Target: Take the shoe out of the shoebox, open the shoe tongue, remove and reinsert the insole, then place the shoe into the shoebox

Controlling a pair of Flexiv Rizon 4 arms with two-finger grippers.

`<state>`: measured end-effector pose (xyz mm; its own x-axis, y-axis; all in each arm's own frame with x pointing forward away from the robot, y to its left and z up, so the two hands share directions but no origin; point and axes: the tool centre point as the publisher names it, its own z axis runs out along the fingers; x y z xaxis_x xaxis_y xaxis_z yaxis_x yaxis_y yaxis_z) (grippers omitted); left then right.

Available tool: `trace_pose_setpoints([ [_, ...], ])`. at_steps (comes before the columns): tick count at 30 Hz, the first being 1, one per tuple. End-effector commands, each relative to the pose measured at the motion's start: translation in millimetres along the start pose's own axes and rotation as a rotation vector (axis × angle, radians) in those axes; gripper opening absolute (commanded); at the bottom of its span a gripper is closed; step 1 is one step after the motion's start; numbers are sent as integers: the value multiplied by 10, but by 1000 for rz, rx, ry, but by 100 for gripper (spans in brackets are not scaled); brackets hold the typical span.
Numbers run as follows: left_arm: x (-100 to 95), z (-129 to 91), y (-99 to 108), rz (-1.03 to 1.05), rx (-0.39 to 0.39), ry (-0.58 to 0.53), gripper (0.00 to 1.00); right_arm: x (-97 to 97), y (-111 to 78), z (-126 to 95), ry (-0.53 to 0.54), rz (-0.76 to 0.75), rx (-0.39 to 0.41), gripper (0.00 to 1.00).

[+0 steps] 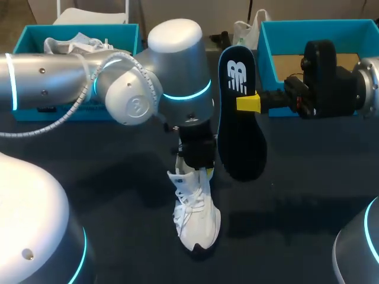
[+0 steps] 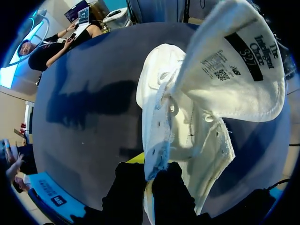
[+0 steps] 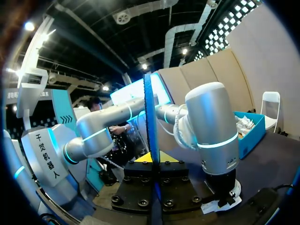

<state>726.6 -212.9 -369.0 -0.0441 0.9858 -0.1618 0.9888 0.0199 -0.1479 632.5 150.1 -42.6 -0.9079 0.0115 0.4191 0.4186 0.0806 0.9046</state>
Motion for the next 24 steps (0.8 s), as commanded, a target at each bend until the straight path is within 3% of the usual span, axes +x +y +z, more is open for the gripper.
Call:
trace_pose_setpoints([
  [1,-83,125,55,1,8,8,0,1,-3,19,-2,0,1,0],
  [9,-162,176,73,6,5,15,0,1,-3,19,-2,0,1,0],
  [10,-164,176,72,9,5,15,7,1,-3,19,-2,0,1,0],
  [11,-172,178,73,11,5,14,25,1,-3,19,-2,0,1,0],
  [12,-176,179,74,12,5,13,33,1,-3,19,-2,0,1,0],
  [13,-183,175,79,11,4,11,55,1,-3,19,-2,0,1,0],
  [14,-185,161,85,9,2,5,85,1,-3,19,-2,0,1,0],
  [15,-184,135,92,6,2,-2,99,1,-3,19,-2,0,1,0],
  [24,-85,-348,141,-8,4,-158,100,1,-3,19,-2,0,1,0],
])
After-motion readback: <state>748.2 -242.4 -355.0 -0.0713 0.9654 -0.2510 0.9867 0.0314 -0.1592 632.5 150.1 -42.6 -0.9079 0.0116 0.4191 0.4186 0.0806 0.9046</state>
